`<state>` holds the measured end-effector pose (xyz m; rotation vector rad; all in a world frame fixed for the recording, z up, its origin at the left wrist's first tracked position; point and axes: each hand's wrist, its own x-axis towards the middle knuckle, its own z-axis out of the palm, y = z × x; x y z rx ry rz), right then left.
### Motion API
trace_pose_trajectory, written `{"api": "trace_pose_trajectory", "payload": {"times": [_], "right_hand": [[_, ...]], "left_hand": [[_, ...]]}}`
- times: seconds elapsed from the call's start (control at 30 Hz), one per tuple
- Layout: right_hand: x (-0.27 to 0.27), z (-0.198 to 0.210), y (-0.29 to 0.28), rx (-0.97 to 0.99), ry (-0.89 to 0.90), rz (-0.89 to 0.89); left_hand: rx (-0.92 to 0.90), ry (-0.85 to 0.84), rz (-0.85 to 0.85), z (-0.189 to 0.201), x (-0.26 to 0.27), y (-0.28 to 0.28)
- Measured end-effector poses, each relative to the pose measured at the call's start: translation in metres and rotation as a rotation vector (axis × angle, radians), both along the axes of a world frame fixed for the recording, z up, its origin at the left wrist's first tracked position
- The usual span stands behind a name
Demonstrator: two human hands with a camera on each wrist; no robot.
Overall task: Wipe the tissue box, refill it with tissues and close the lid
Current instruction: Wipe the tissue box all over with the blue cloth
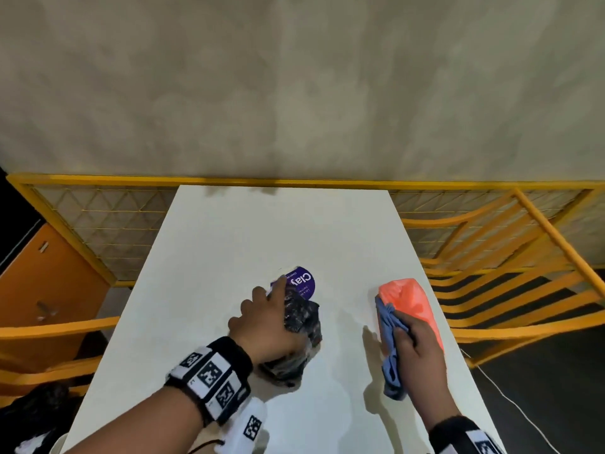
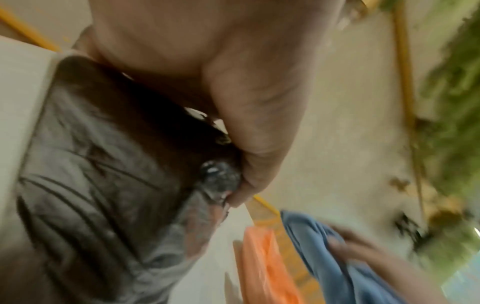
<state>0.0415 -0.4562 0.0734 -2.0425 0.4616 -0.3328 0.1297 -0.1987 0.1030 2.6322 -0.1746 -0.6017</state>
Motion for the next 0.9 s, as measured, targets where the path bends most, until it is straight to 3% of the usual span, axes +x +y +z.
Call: {"api": "trace_pose_trajectory", "payload": {"times": [0.13, 0.23, 0.57, 0.73, 0.9], "right_hand": [[-0.002, 0.007, -0.003, -0.030, -0.040, -0.012], [0.004, 0.011, 0.005, -0.072, -0.094, 0.016], [0.042, -0.004, 0.108, -0.393, -0.253, 0.433], [0.055, -0.026, 0.138, -0.636, -0.139, 0.673], [0.062, -0.045, 0.120, -0.647, -0.068, 0.629]], "left_hand": [[-0.638, 0.202, 0.328, -0.021, 0.011, 0.036], [-0.894, 0.326, 0.479, -0.043, -0.002, 0.044], [-1.117, 0.409, 0.747, -0.094, -0.037, 0.039], [-1.166, 0.393, 0.703, -0.098, -0.043, 0.035], [-1.168, 0.367, 0.726, -0.102, -0.049, 0.034]]}}
